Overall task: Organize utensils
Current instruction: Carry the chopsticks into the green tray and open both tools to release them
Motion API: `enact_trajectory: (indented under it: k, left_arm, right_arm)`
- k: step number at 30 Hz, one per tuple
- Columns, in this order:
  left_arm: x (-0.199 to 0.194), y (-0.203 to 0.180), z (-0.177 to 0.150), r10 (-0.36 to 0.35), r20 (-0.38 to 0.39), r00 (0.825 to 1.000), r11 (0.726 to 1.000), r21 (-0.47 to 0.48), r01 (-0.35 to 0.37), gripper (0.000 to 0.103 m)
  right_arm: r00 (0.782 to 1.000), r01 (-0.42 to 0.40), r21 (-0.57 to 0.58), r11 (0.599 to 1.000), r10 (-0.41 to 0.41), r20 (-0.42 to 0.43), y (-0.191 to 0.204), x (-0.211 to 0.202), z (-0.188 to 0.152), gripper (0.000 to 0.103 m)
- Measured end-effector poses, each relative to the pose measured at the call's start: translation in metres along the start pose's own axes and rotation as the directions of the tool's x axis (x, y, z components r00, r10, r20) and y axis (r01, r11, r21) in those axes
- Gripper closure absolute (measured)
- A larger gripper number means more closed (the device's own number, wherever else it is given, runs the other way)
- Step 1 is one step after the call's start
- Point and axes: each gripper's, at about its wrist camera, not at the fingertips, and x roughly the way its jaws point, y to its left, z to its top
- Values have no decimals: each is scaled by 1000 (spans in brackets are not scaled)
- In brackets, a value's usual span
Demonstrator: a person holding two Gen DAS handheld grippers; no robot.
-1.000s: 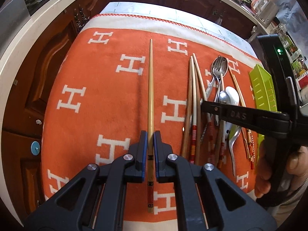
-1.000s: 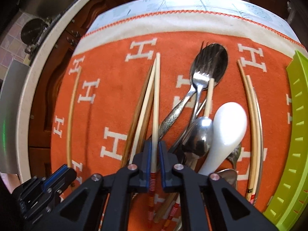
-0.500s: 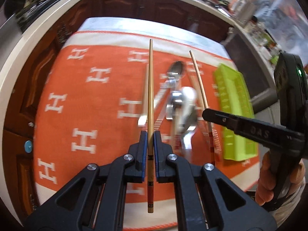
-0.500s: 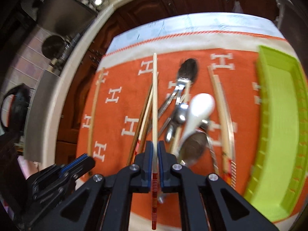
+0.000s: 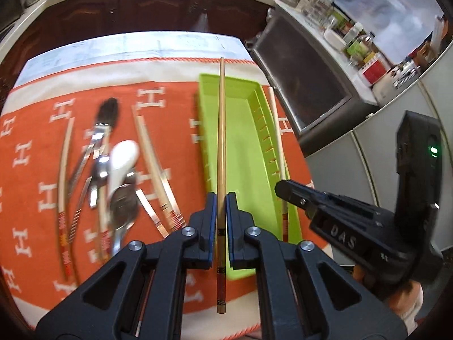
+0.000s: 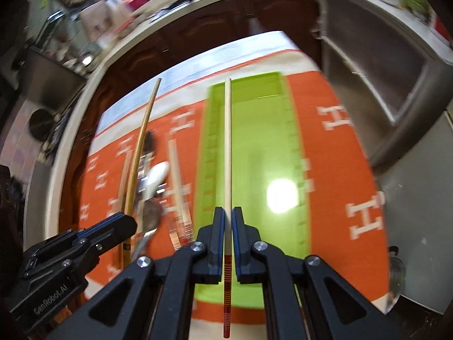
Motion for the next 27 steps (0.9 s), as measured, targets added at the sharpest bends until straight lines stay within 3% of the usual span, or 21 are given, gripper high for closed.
enact_trajectory:
  k: [3,9,12,17,22,27]
  left_arm:
    - [30,-10,7,13,-24,1000,1000,4,-13,99]
    - [67,-16,15,40,-35,999,999,4,-40,98]
    - [71,-15,15,38,-43,998,999,8,-38,95]
    - [50,-5,7,67,-27,997,998,19,-66,81]
    - [23,15,-5,118,14,993,993,4,-118,56]
    - [-5,47,-22,203,53,978,979,-17,-202,54]
  right_arm:
    - [1000,15,26,1000,-15,-5,-22,9,8,97]
    - [996,89,-14,996,-89,7,-25,20,19,97]
    - [998,64,-16,998,-64,3,-26,24,21,96]
    - [997,78,-37,996,-78,-3,-25,33,18,86]
    - [999,44,-54,998,-45,-17,-15,34,8,82]
    - [999,-3,-110,994,-2,-45,12,37,-11,74]
